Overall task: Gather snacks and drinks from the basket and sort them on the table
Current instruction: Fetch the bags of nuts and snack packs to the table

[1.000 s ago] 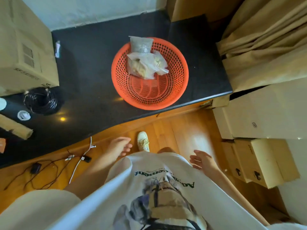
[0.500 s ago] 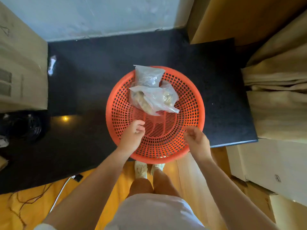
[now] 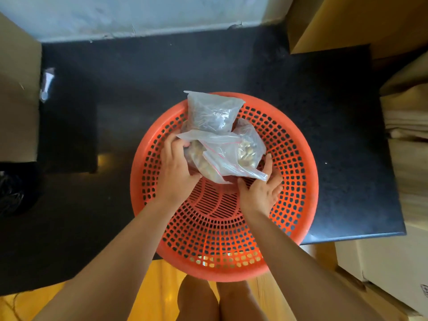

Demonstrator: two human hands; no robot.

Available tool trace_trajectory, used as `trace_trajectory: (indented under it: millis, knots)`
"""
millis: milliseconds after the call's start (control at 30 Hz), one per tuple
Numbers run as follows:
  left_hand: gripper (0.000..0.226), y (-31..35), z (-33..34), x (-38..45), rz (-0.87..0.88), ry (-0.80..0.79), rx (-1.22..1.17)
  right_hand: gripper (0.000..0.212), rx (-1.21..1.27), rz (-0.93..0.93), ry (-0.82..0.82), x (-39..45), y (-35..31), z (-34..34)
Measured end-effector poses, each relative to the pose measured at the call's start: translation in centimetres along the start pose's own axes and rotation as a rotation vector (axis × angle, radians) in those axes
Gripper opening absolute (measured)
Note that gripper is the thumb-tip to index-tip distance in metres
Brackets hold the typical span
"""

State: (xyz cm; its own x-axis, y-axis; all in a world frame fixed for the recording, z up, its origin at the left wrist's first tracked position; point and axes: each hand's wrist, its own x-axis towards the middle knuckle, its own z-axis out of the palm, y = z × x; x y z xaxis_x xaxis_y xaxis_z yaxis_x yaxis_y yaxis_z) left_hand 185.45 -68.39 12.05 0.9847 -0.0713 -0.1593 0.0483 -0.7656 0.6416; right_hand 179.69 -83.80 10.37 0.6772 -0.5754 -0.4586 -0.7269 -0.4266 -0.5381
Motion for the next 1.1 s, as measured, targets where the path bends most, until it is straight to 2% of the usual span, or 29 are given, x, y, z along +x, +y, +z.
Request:
trace_trajectory:
  millis: [67,133,200,267,467,600,700,767,800,900,967,1100]
  knots:
    - [0.068,-0.1,0.4,-0.1,0.012,0.028,-0.026,0.097,0.044,-0.033,0.066,0.1,-0.3,0.7]
    - [0.073,-0.1,0.5,-0.3,0.04,0.038,-0.105,0.094,0.142,-0.119,0.137,0.5,-0.6,1.0]
    - [0.078,-0.1,0.2,-0.5,0.037,0.016,-0.218,0.079,0.235,-0.211,0.179,1.0,-0.8,0.8]
    - [0.077,0.0,-0.5,-0.4,-0.024,-0.012,-0.214,0.062,0.27,-0.263,0.199,1.4,-0.9,0.5]
    - [0.047,0.8,-2.0,0.4,-0.058,-0.079,0.244,0.033,0.388,-0.317,0.155,1.9,-1.5,-1.7]
    - [0.049,1.5,-2.3,-0.4,-0.041,-0.087,0.506,0.009,0.631,-0.172,0.115,1.3,-1.8,-3.6]
    - [0.041,1.8,-2.3,-1.5,0.054,-0.048,0.679,0.013,0.583,-0.133,0.099,1.3,-1.5,-4.2]
    - [0.042,2.0,-2.0,-2.0,0.119,-0.065,0.744,0.01,0.555,-0.133,0.02,1.4,-1.4,-4.2]
    - [0.048,2.1,-1.8,-2.2,0.165,-0.083,0.757,0.011,0.542,-0.133,-0.032,1.4,-1.4,-4.2]
    - [0.07,2.2,-1.0,-2.5,0.318,-0.106,0.793,0.034,0.457,-0.14,-0.171,1.7,-1.0,-4.2]
    - [0.065,2.2,-0.4,-2.4,0.379,-0.097,0.875,0.051,0.38,-0.106,-0.199,1.8,-0.6,-4.2]
    - [0.045,2.1,0.8,-2.5,0.493,-0.131,0.931,0.053,0.326,-0.033,-0.15,2.0,-0.2,-4.3]
